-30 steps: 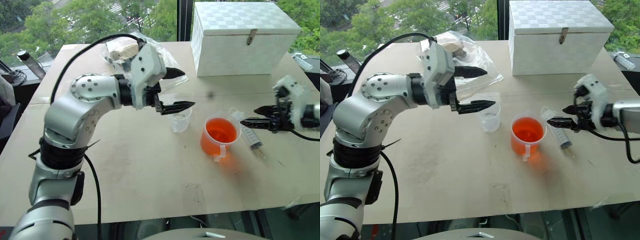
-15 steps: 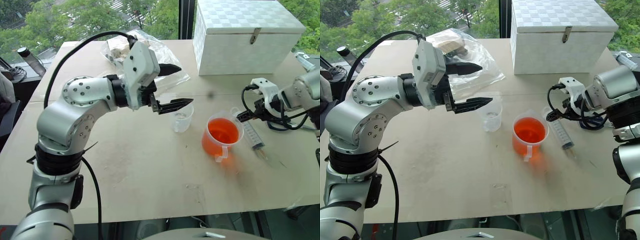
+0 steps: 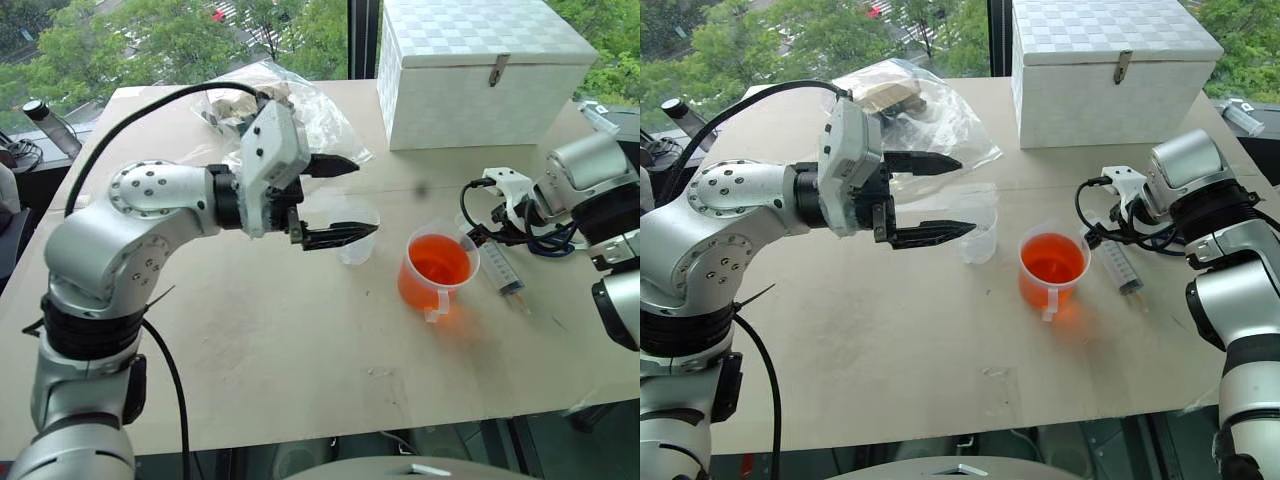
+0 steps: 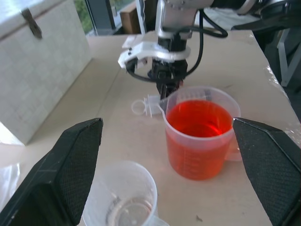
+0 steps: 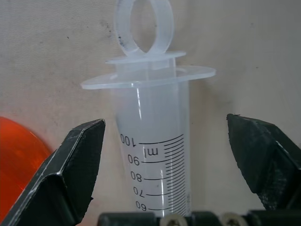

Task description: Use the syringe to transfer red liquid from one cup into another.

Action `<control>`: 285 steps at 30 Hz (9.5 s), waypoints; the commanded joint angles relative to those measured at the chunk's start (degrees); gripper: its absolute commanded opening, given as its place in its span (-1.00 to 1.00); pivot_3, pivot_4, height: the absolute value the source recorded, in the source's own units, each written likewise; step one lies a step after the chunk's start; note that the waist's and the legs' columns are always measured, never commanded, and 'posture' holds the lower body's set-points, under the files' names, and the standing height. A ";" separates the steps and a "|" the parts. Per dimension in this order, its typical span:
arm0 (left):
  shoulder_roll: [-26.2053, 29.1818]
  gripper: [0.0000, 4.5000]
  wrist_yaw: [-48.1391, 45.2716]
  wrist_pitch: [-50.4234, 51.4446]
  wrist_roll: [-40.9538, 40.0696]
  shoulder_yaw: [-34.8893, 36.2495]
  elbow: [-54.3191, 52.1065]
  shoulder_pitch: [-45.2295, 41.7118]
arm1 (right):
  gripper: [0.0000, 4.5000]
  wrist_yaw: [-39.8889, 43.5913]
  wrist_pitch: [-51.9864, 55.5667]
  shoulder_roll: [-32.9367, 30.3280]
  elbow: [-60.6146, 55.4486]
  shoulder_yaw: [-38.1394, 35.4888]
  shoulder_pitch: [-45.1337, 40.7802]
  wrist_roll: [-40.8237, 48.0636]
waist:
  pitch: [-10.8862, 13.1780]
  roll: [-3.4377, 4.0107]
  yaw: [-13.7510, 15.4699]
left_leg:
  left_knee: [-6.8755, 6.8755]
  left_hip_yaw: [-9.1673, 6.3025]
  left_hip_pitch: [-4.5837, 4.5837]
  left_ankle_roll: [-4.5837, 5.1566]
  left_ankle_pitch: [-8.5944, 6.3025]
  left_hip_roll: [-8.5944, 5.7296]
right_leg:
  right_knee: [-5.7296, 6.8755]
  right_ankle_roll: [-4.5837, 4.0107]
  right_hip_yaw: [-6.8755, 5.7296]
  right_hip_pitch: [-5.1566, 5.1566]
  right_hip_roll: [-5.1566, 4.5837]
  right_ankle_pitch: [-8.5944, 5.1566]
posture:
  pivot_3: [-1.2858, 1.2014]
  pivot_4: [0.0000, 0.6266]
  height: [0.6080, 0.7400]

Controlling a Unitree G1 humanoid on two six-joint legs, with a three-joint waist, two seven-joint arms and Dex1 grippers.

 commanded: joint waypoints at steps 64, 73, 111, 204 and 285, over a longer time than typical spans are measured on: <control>-25.39 0.48 -2.18 -7.15 3.20 -6.43 20.90 -19.55 | -0.37 -13.43 -48.88 15.22 -77.08 -40.56 55.15 16.53 | -0.04 -0.06 0.00 | 0.47 0.02 0.29 -0.04 0.03 -0.02 | 0.74 0.02 0.25 0.08 0.28 -0.03 | 0.03 -0.52 1.00; -27.68 -0.27 -1.34 -6.21 4.34 -7.64 21.86 -19.83 | -0.37 -14.87 -49.85 14.49 -77.71 -39.93 55.66 16.27 | -0.04 -0.07 0.14 | 0.47 0.02 0.28 -0.04 0.03 -0.03 | 0.73 0.02 0.25 0.08 0.27 -0.03 | 0.03 -0.52 1.00; -29.74 -1.00 2.43 -5.73 5.74 -4.32 20.85 -25.34 | -0.37 -14.88 -54.55 13.58 -75.22 -35.80 60.69 13.86 | -0.04 -0.07 0.13 | 0.47 0.02 0.28 -0.04 0.02 -0.03 | 0.73 0.03 0.26 0.08 0.26 -0.03 | 0.03 -0.52 1.00; -10.01 0.06 2.35 -17.41 10.14 10.71 31.55 -19.61 | -0.37 -17.89 -59.71 24.65 -48.17 -22.03 24.17 13.79 | 0.00 -0.16 -0.02 | 0.47 0.00 0.17 -0.04 0.03 -0.09 | 0.82 0.04 0.01 0.01 0.14 -0.02 | 0.03 -0.52 1.00; -14.16 0.81 -3.27 -11.19 6.62 5.10 29.31 -17.59 | -0.37 -15.25 -53.87 31.12 -53.58 -25.68 24.72 9.46 | 0.01 -0.17 -0.37 | 0.46 -0.02 0.23 -0.07 0.04 -0.07 | 0.81 0.03 -0.01 0.00 0.15 -0.03 | 0.03 -0.52 1.00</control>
